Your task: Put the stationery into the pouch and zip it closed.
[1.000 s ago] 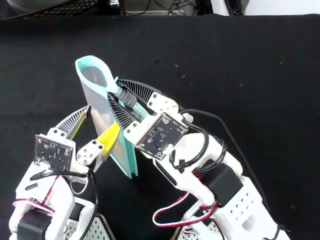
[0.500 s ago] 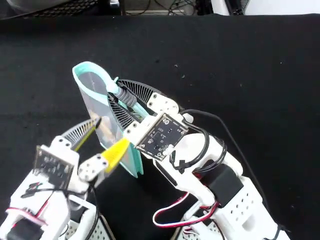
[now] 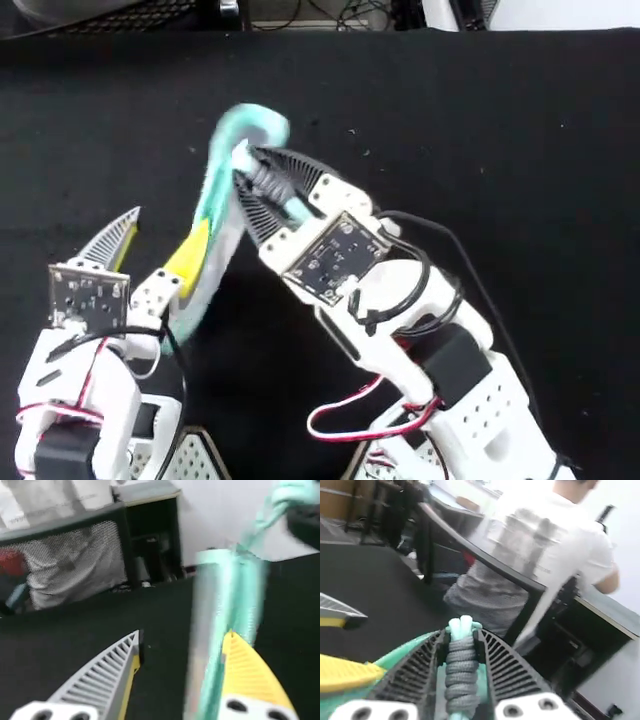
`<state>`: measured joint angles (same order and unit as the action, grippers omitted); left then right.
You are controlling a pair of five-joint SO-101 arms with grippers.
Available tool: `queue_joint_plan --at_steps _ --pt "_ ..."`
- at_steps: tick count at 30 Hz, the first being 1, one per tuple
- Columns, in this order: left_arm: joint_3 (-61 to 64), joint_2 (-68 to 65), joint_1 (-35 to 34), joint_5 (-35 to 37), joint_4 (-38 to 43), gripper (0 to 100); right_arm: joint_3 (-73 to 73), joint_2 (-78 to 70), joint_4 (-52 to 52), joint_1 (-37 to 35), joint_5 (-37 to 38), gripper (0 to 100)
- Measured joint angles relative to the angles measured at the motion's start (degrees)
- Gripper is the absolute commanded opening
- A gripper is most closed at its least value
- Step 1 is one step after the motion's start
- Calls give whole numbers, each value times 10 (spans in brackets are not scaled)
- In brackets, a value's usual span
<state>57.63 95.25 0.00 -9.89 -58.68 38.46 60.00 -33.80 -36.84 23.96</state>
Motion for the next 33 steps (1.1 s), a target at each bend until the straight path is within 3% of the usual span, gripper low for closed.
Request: queue_joint_plan --at_steps 10,17,23,26,33 --pt "0 -1 -4 -2 -2 265 0 0 0 -48 0 12" --pt "-103 -1 -5 -2 -100 266 0 1 0 -76 0 12" --pt "-182 0 94 -2 -172 265 4 1 5 -91 0 12" --pt "-174 0 150 -2 -170 264 5 1 7 -99 0 12" --pt "-57 -1 128 -2 -73 264 5 1 7 -98 0 12"
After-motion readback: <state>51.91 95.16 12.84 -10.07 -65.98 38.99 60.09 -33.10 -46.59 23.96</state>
